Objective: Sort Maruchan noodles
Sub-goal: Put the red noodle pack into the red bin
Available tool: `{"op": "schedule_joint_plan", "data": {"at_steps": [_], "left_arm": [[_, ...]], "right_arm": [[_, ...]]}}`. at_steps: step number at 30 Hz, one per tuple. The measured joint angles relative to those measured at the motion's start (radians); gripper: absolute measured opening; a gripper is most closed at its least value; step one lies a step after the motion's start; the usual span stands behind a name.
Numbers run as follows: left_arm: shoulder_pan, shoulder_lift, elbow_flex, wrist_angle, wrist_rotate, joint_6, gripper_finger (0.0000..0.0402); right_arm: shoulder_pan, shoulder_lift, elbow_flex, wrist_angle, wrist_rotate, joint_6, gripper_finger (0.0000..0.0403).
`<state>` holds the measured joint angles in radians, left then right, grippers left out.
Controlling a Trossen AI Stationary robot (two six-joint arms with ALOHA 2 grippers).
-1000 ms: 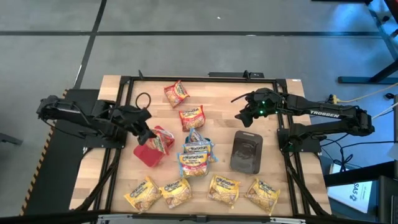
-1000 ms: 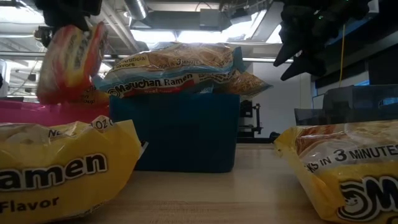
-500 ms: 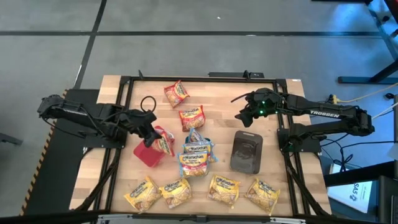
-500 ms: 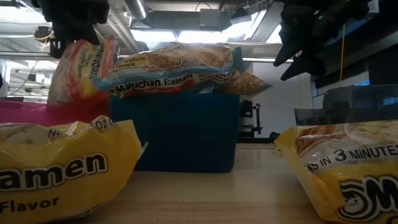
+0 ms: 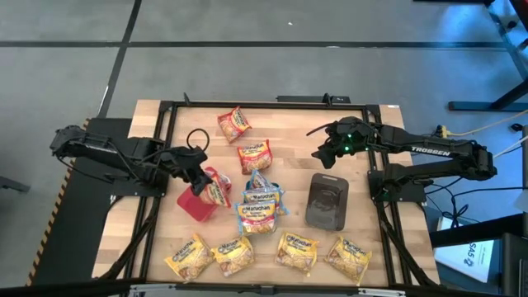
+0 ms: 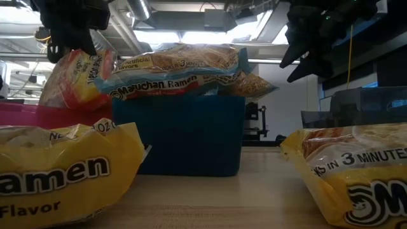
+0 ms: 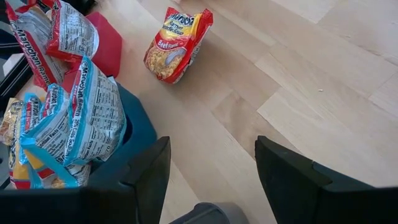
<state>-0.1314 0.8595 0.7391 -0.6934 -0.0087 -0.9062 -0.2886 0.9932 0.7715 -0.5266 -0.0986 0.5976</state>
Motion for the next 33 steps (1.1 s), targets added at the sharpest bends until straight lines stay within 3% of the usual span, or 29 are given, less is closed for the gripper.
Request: {"op": "schedule_joint_plan", "data": {"at_steps": [6,14,18,23,33], "left_arm": [[0.0,0.03,0.0,-0.113,-0.004,0.0,0.0022],[0.0,0.035,0.0,-0.126,0.004,0.0,0.0075],[0.0,0.035,0.0,-0.13,0.063,-0.011,0.0091],[0.0,0.014,0.0,-0.13,0.124,-0.061,0.0096],[0.0,-0.059,0.063,-0.294,0.088,-0.105,0.0096]], "right_arm": [[0.0,0.0,0.0,0.0,-0.014,0.0,0.023],[0.0,0.0,0.0,-0.002,-0.026,0.0,0.023],[0.0,0.0,0.0,-0.004,-0.026,0.0,0.023],[0.0,0.0,0.0,-0.005,-0.026,-0.001,0.023],[0.0,0.0,0.0,-0.008,-0.026,-0.001,0.023]]}}
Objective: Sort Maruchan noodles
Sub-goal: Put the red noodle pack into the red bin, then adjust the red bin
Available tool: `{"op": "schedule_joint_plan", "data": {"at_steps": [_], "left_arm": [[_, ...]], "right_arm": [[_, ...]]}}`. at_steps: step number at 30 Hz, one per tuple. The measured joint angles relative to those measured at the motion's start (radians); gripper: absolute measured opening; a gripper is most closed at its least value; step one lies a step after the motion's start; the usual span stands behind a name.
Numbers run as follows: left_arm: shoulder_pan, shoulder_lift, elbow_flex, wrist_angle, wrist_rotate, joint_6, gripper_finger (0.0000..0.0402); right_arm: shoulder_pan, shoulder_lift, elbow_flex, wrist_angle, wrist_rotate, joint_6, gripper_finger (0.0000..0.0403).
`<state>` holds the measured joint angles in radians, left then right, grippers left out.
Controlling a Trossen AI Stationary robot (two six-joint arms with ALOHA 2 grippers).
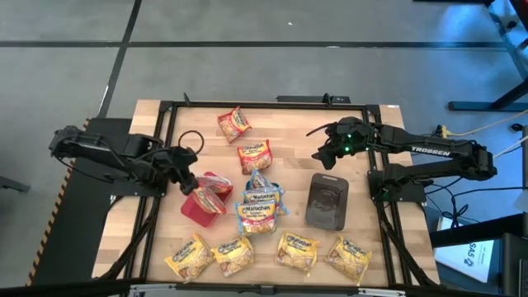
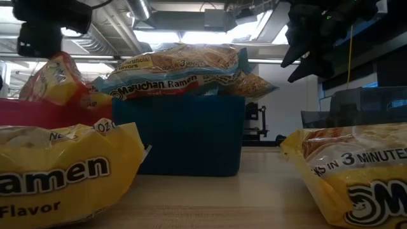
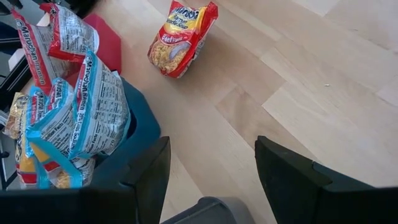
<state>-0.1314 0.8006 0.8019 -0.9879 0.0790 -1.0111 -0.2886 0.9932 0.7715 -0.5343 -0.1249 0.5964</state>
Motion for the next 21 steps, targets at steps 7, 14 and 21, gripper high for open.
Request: {"op": "schedule_joint_plan", "data": {"at_steps": [7,14,21], "left_arm": [[0.027,-0.052,0.007,-0.127,-0.185,0.0,0.0096],[0.12,-0.139,0.009,0.064,-0.444,0.148,0.0096],[0.358,-0.114,0.009,0.217,-0.628,0.489,0.0096]], "right_arm": [[0.0,0.0,0.0,0.001,0.0,0.0,0.023],[0.0,0.0,0.0,0.001,0.006,0.0,0.023],[0.0,0.0,0.0,0.015,0.159,-0.001,0.023]]}}
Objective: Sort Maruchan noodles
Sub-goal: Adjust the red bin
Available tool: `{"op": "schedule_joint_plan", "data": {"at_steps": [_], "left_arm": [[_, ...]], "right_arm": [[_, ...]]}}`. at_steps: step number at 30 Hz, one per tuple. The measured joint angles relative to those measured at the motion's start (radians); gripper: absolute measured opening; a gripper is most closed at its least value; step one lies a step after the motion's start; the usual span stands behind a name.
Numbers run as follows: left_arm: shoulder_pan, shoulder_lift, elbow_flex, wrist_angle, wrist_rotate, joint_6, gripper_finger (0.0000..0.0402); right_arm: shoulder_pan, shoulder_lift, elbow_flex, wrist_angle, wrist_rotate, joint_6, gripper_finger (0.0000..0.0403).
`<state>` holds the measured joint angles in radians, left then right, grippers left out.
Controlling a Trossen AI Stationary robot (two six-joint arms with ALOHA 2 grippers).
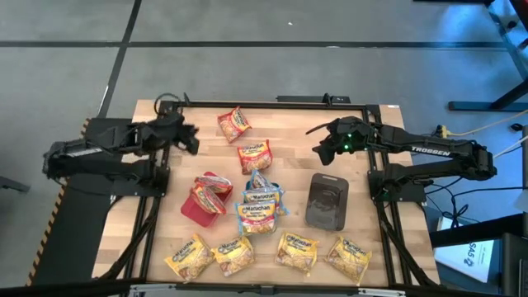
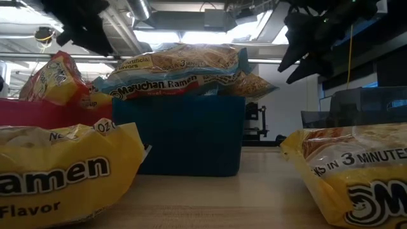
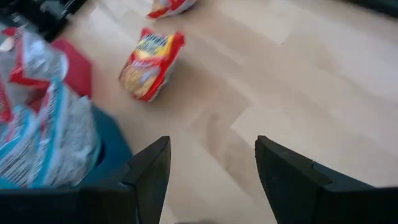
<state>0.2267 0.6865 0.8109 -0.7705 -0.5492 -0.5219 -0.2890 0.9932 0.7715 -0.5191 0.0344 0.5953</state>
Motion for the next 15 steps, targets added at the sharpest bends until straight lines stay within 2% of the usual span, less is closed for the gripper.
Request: {"op": "schedule_joint_plan", "data": {"at_steps": [2,4,7,11,15], "left_arm": [[0.085,0.021,0.0,0.035,0.006,0.054,0.0096],[0.165,0.029,0.0,0.045,0.046,0.063,0.0096],[0.253,0.028,0.0,0.044,0.165,0.053,0.0096],[0.308,0.015,-0.001,0.054,0.275,0.024,0.0096],[0.322,0.01,-0.001,0.031,0.367,0.016,0.0096]], "right_arm": [[0.0,0.001,0.0,0.02,0.03,0.009,0.023],[0.0,0.021,0.0,0.105,0.015,0.035,0.023],[0.0,0.081,0.001,0.257,-0.038,0.063,0.023],[0.0,0.219,0.002,0.417,-0.105,0.083,0.023],[-0.014,0.361,0.015,0.524,-0.115,0.106,0.023]]}}
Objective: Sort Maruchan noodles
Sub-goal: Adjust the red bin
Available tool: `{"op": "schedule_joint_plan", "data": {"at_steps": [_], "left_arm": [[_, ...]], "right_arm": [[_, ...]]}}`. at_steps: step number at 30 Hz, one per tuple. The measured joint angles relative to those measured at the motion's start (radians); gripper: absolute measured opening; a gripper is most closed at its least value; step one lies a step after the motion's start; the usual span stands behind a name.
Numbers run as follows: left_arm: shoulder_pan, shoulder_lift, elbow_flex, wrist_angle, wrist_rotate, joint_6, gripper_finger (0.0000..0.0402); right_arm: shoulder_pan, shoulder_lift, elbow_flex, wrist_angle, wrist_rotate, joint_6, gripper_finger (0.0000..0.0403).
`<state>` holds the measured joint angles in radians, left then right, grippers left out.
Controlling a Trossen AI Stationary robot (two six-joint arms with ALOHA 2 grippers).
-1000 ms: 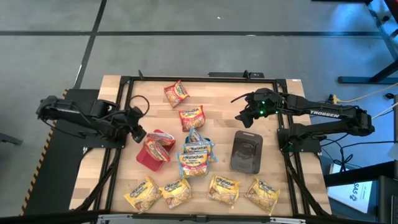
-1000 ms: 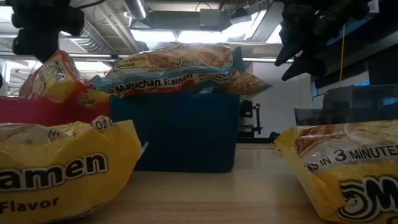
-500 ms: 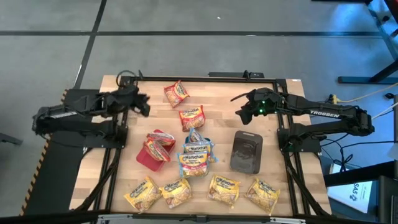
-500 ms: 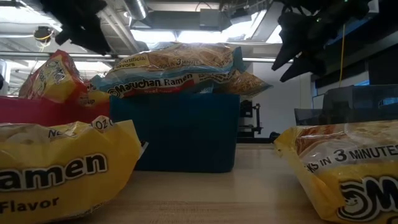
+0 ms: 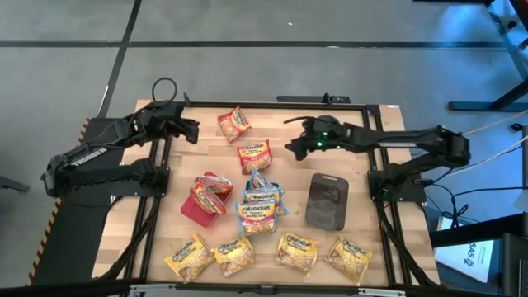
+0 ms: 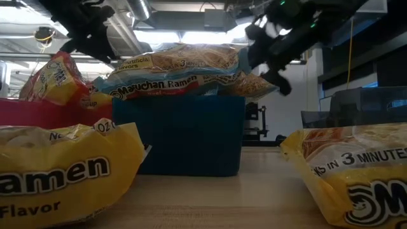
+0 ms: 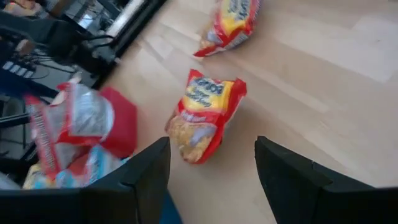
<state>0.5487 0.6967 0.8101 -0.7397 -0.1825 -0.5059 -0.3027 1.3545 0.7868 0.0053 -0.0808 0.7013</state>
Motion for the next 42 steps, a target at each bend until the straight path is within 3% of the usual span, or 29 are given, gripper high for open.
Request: {"op": "schedule_joint_plan", "data": {"at_steps": [9,17,22,25,28,33,35,37,42], "left_arm": [[0.0,0.002,-0.001,-0.273,0.046,-0.091,0.0096],[-0.002,0.001,-0.001,-0.284,0.081,-0.09,0.0096],[-0.002,0.002,-0.001,-0.285,0.112,-0.092,0.0096],[-0.002,0.002,-0.001,-0.327,0.294,-0.093,0.0096],[-0.014,0.003,-0.001,-0.502,0.472,-0.088,0.0096],[-0.068,0.016,-0.001,-0.712,0.42,-0.149,0.0096],[-0.093,-0.012,-0.002,-0.744,0.473,-0.188,0.0096],[-0.129,-0.03,-0.017,-0.755,0.544,-0.215,0.0096],[-0.245,-0.031,-0.071,-0.694,0.55,-0.309,0.0096]], "right_arm": [[-0.019,0.18,0.182,-0.023,0.011,-0.014,0.023],[-0.018,0.329,0.28,-0.164,-0.059,-0.027,0.023],[-0.017,0.384,0.331,-0.157,-0.073,-0.026,0.023],[-0.018,0.384,0.372,-0.158,-0.057,-0.048,0.023],[-0.019,0.385,0.422,-0.184,-0.056,-0.081,0.023],[-0.017,0.384,0.465,-0.203,-0.065,-0.108,0.023],[-0.018,0.384,0.477,-0.221,-0.067,-0.108,0.023],[-0.018,0.384,0.481,-0.256,-0.067,-0.108,0.023],[-0.018,0.384,0.481,-0.336,-0.067,-0.117,0.023]]}}
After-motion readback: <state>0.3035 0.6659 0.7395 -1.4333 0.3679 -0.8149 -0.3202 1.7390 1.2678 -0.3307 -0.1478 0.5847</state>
